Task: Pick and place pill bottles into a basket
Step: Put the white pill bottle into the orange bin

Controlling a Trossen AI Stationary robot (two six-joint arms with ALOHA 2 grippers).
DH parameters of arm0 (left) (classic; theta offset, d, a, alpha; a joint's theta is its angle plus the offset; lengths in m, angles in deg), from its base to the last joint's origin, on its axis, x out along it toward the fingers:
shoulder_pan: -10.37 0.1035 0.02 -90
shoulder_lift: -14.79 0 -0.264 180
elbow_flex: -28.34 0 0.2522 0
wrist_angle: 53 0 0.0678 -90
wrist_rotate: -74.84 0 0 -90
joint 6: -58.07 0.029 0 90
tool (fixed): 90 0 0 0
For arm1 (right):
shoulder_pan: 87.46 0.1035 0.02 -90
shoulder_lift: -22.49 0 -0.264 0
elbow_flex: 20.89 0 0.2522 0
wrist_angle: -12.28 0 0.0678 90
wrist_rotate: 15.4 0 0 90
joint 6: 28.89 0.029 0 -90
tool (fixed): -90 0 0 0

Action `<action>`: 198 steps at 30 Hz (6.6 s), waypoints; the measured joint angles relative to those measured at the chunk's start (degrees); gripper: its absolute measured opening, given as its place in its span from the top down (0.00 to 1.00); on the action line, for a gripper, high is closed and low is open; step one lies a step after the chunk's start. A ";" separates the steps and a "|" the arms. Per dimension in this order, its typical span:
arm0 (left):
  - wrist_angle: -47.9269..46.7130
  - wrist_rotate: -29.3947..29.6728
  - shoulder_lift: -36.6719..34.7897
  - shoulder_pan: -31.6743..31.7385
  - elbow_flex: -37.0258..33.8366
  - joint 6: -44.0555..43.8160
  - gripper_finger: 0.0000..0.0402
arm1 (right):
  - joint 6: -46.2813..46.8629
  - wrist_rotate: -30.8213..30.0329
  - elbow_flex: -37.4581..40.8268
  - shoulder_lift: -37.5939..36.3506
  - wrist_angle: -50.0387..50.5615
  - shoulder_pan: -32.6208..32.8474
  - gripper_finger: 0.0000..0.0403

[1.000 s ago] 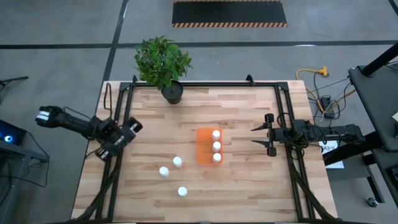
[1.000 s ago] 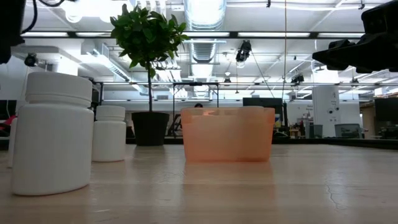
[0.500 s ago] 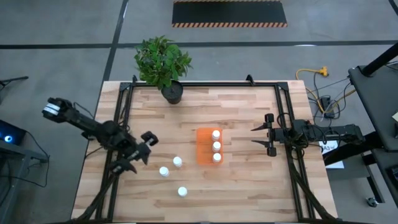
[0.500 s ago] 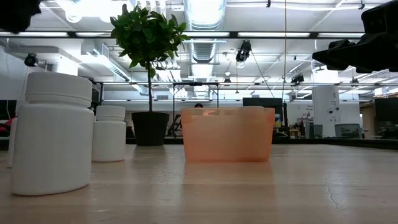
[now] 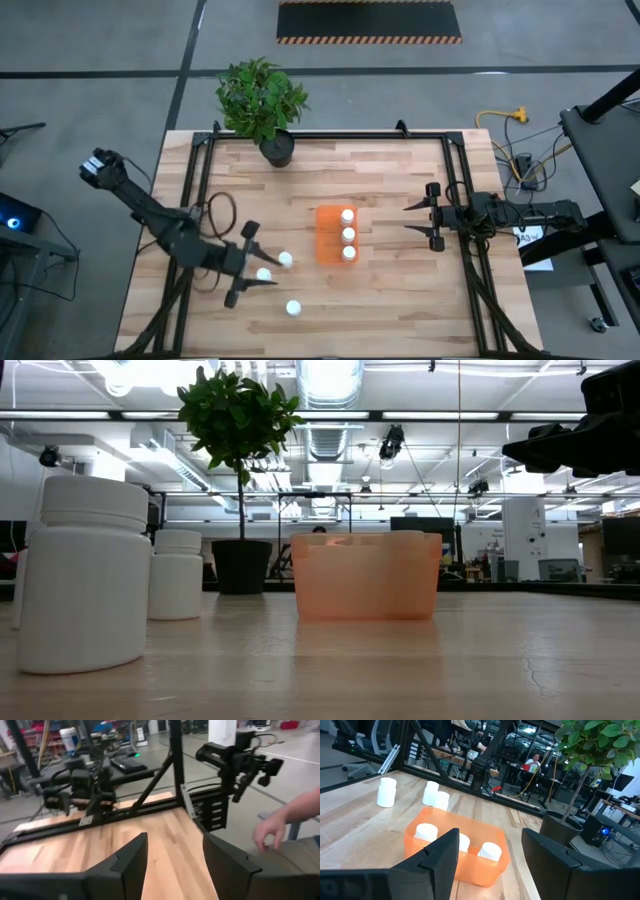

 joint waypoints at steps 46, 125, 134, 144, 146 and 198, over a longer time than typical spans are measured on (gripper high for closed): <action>-67.00 -8.96 18.37 -1.19 27.03 -13.87 0.57 | -0.02 0.02 0.00 0.00 0.01 0.00 0.49; -45.28 -18.84 21.98 8.06 5.69 -12.49 0.36 | -0.01 0.02 0.00 0.04 0.02 0.00 0.49; -45.32 -19.04 21.98 8.06 5.69 -12.51 0.36 | -0.02 0.02 0.00 0.07 0.02 0.01 0.49; -45.93 -19.06 22.02 8.06 5.69 -12.66 0.36 | -0.01 0.02 0.00 0.07 0.00 0.02 0.49; -45.93 -19.06 22.02 8.06 5.69 -12.69 0.36 | 0.00 0.02 0.00 0.07 0.02 0.02 0.49; -50.78 -21.97 22.09 8.24 16.76 -11.66 0.64 | 0.00 0.02 0.00 0.07 0.00 0.02 0.49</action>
